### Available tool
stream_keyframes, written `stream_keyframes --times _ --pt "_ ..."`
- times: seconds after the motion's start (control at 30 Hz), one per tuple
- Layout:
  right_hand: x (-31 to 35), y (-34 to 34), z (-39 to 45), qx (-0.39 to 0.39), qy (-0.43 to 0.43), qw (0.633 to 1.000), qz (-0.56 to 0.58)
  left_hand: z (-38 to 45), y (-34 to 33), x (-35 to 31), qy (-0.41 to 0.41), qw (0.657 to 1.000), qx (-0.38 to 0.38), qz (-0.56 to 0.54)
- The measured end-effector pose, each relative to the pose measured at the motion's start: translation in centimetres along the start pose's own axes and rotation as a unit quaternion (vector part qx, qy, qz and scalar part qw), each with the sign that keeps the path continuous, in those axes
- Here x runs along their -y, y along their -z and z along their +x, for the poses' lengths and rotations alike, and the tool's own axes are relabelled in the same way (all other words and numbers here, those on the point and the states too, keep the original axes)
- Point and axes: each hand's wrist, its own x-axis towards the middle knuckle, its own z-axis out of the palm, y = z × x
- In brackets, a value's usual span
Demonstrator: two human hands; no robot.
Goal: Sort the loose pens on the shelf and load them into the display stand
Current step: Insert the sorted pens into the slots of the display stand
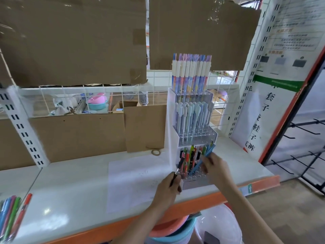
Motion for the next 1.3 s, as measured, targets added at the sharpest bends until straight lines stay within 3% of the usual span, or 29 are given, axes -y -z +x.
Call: stream_keyframes --times 0.1,0.27,0.6,0.77,1.1,1.23,1.3 --pt "-0.7 0.7 2.0 -0.035 0.020 0.997 -0.059 0.0 1.3 0.5 -0.019 0.999 -0.050 0.004" --pt "-1.5 0.0 3.4 -0.021 0.032 0.992 -0.118 -0.1 2.3 1.1 -0.030 0.996 -0.079 -0.001" --pt "-1.2 -0.2 3.9 -0.010 0.058 0.977 -0.204 -0.4 1.7 1.6 -0.017 0.997 -0.068 -0.025" --pt "-2.7 -1.1 3.4 0.022 0.008 0.973 -0.231 -0.3 1.3 1.8 -0.021 0.997 -0.062 -0.029" --pt "-3.8 -2.2 3.2 0.015 -0.009 0.978 -0.209 -0.3 0.9 2.0 0.008 0.998 -0.036 -0.056" --pt "-3.4 -1.7 0.7 -0.027 -0.008 0.994 -0.110 -0.1 1.1 1.6 -0.006 0.998 -0.028 -0.048" --pt "-2.5 -1.8 -1.9 0.067 -0.006 0.998 0.009 -0.2 0.7 0.9 -0.036 0.999 -0.021 -0.012"
